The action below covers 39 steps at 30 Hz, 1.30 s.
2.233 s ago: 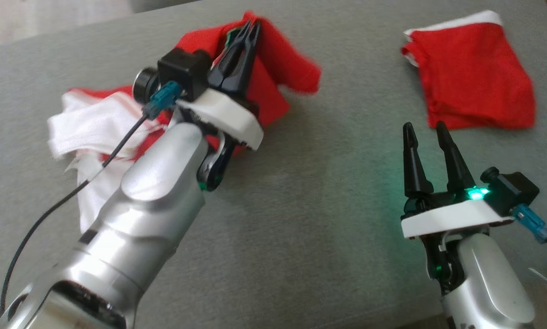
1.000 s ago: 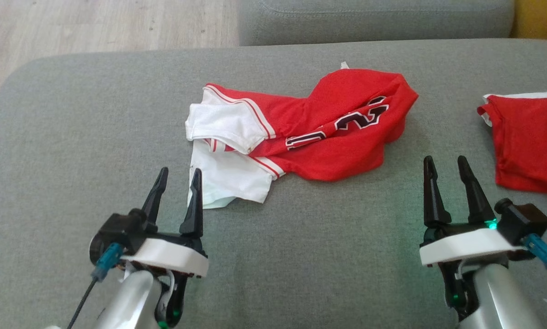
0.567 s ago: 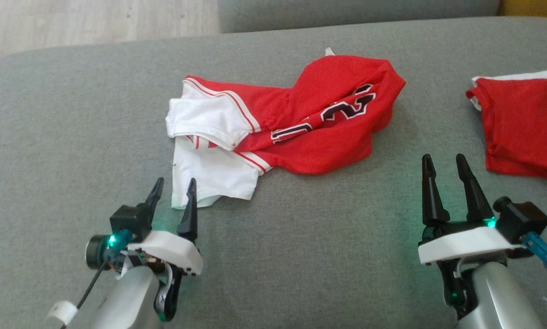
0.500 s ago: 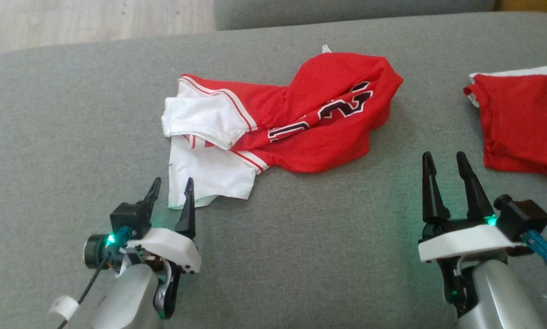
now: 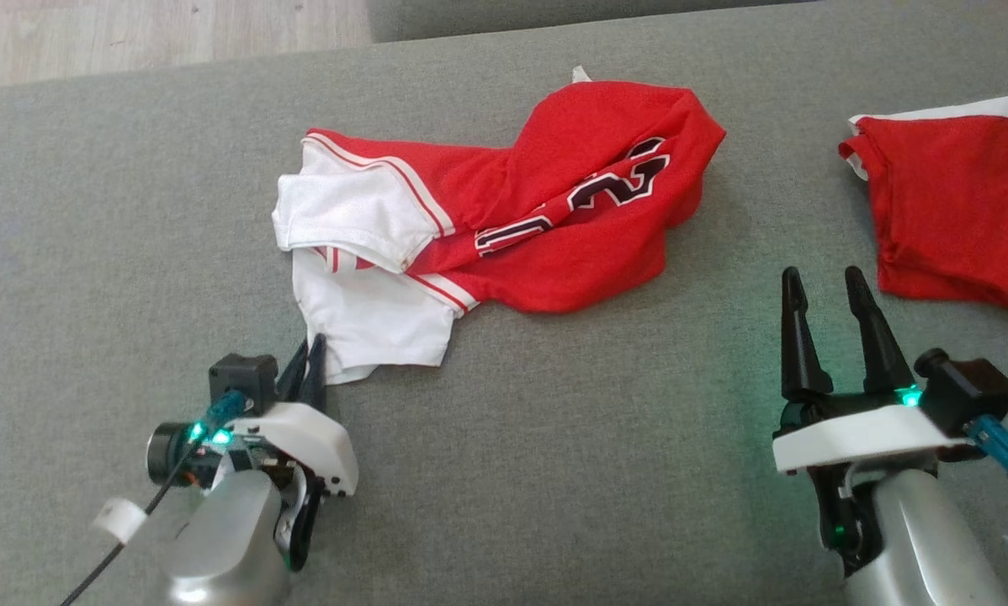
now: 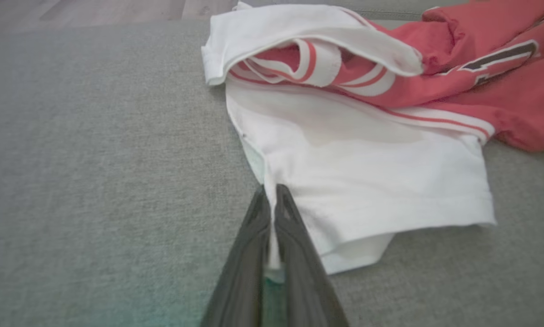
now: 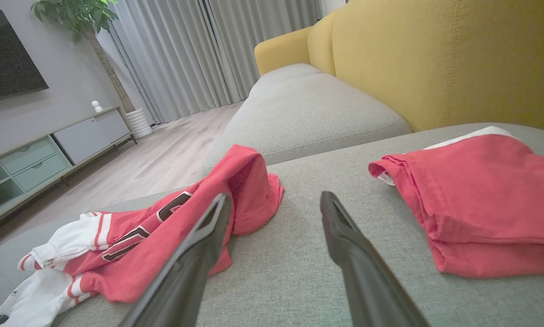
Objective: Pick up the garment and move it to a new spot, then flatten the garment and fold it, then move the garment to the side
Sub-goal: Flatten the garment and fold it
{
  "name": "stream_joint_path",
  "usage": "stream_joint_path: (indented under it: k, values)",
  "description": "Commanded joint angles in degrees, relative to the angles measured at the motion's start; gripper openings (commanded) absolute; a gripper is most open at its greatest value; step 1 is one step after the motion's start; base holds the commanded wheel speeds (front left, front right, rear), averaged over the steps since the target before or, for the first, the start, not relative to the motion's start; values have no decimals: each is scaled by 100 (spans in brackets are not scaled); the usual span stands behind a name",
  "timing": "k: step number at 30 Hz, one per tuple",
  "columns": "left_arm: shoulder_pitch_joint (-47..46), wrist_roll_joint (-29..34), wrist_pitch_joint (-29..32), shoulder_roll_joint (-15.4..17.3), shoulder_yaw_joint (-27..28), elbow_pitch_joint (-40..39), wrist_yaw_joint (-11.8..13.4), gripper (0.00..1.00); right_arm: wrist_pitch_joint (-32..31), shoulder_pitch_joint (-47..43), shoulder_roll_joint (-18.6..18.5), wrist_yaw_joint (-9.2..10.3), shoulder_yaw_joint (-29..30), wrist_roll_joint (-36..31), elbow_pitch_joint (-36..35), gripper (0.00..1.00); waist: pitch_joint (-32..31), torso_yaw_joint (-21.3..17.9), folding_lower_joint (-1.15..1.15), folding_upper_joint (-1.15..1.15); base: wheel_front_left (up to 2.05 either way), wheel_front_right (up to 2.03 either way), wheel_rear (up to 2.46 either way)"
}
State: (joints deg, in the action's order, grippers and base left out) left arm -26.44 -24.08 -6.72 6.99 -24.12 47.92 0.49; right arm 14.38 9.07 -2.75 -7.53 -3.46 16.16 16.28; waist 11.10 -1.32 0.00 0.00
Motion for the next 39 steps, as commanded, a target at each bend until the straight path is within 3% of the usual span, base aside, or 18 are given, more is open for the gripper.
stream_joint_path:
  k: [1,6,13,18,24,25,26,27,39]
  values:
    - [-92,-2,-66,128,136,-27,-2,0,62,230,-13,4,-116,34,-198,100,-6,1,0,0,0,0,0]
    - [-228,-176,-731,249,594,-247,220,0,62,192,-12,4,-67,15,-178,100,-88,61,0,0,0,0,0]
    - [22,-74,-825,464,1453,-1317,542,0,62,150,-12,4,-63,-24,-159,100,-183,239,0,0,0,0,0]
    - [450,114,-826,444,1881,-1786,576,0,62,130,-12,4,-96,-38,-130,100,-224,351,0,0,0,0,0]
    - [790,231,-827,302,1940,-1637,476,0,62,110,-12,4,-120,-48,-63,100,-275,428,0,0,0,0,0]
    - [811,243,-827,278,1912,-1590,441,15,62,106,-12,4,-127,-50,-54,100,-285,435,0,0,0,0,0]
    - [823,262,-827,263,1877,-1555,397,81,62,104,-12,4,-133,-51,-47,100,-294,439,0,0,0,0,0]
    - [819,277,-827,254,1867,-1561,348,100,62,103,-12,4,-137,-52,-41,100,-301,443,0,0,0,0,0]
    - [1110,708,-828,-74,2208,-3072,-229,100,62,109,-12,4,-227,-2,-59,100,-363,297,0,0,0,0,0]
